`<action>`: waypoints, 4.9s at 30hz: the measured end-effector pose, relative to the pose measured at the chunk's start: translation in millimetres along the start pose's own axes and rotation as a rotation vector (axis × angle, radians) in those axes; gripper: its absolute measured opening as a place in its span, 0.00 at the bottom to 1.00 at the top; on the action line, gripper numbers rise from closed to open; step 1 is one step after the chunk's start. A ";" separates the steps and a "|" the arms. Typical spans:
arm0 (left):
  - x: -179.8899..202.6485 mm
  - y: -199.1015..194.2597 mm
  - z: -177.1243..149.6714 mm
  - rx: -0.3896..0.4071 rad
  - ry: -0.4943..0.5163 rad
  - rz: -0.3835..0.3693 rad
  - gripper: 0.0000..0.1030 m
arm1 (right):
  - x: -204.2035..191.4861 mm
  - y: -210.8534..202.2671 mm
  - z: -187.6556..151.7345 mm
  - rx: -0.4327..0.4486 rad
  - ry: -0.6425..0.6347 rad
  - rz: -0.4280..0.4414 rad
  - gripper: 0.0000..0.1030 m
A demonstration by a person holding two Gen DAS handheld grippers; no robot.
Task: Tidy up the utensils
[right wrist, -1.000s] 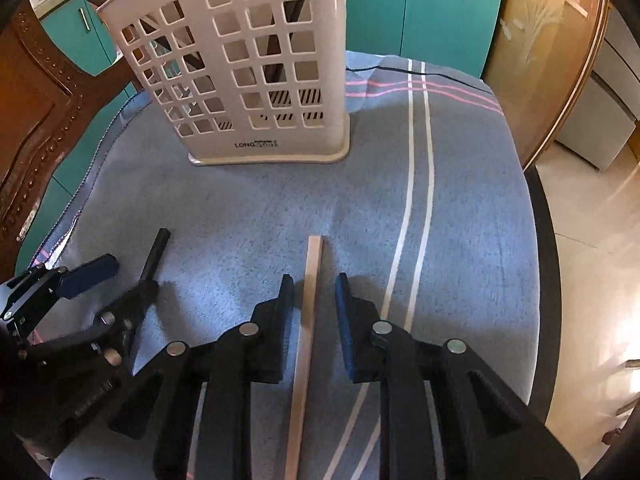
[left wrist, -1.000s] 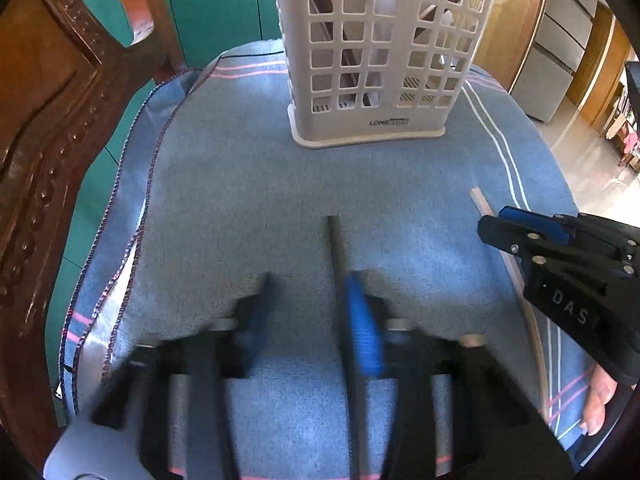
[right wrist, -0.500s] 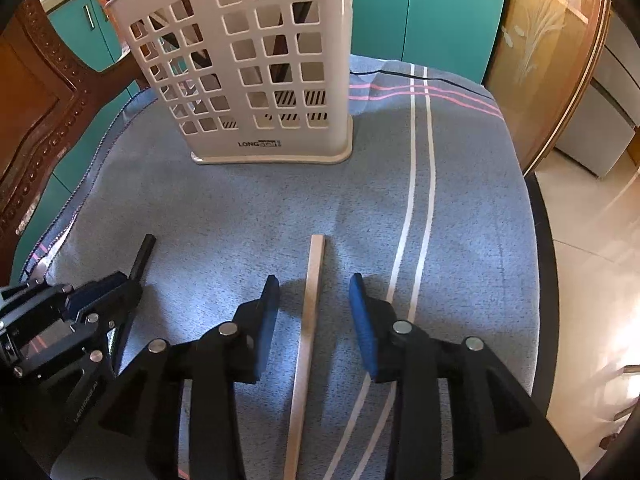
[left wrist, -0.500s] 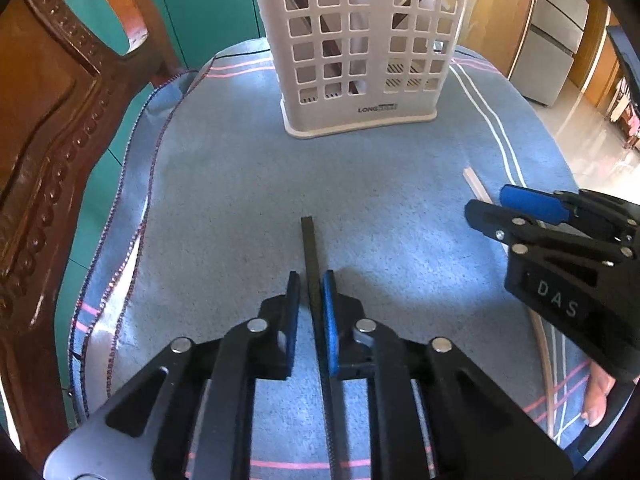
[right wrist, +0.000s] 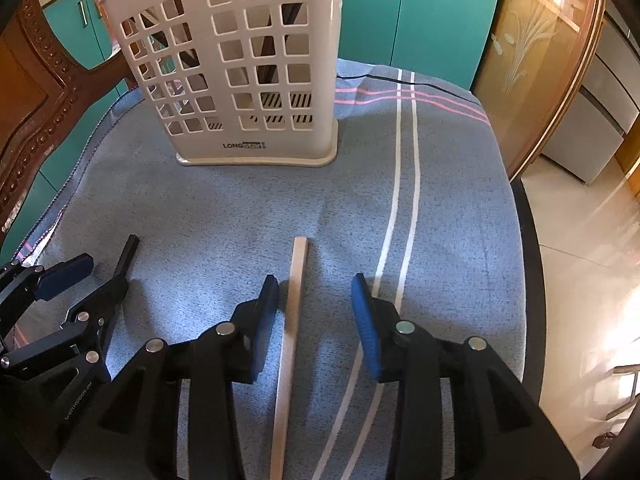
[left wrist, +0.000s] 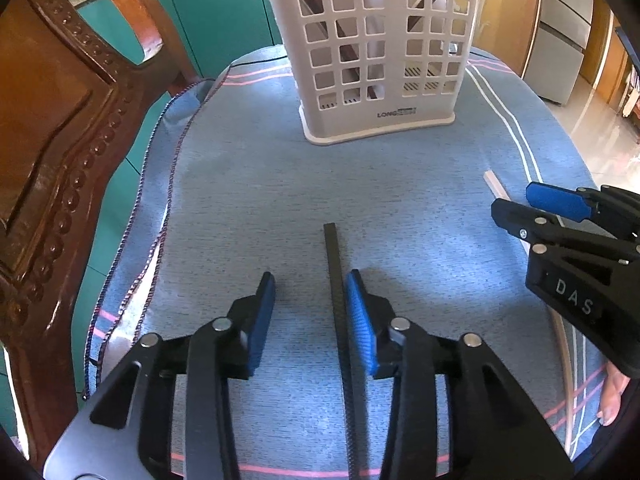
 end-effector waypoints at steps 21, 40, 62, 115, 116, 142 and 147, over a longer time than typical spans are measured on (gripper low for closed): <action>-36.1 8.9 -7.3 0.027 -0.057 -0.153 0.60 | -10.1 -13.5 -19.1 -0.008 0.008 -0.039 0.56; -35.5 -17.2 -24.9 0.047 -0.041 -0.202 0.47 | -37.8 -20.1 -16.5 -0.134 0.306 -0.033 0.07; -18.6 -14.4 -26.3 0.028 0.038 -0.185 0.19 | -67.8 -38.1 -46.4 -0.104 0.069 -0.090 0.06; -28.5 -1.4 -16.5 0.013 -0.030 -0.142 0.56 | -16.7 -22.2 -27.8 -0.041 0.090 -0.074 0.32; -28.2 -1.5 -16.5 0.013 -0.029 -0.140 0.57 | -16.1 -22.5 -28.1 -0.040 0.089 -0.074 0.32; -26.2 -2.9 -16.6 0.013 -0.014 -0.132 0.64 | -21.1 -22.1 -31.2 -0.032 0.067 -0.102 0.33; -25.7 -3.3 -16.5 0.013 -0.014 -0.132 0.64 | -21.0 -23.0 -32.1 -0.028 0.067 -0.104 0.33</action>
Point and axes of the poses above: each gripper's, at about its wrist camera, not at the fingertips, and y roughly the way its jaws point, x to its right, z to its top, the point moved 1 cm from there along y, roughly the way its jaws point, and after that the axes turned 3 degrees about y, right-handed, at the moved point
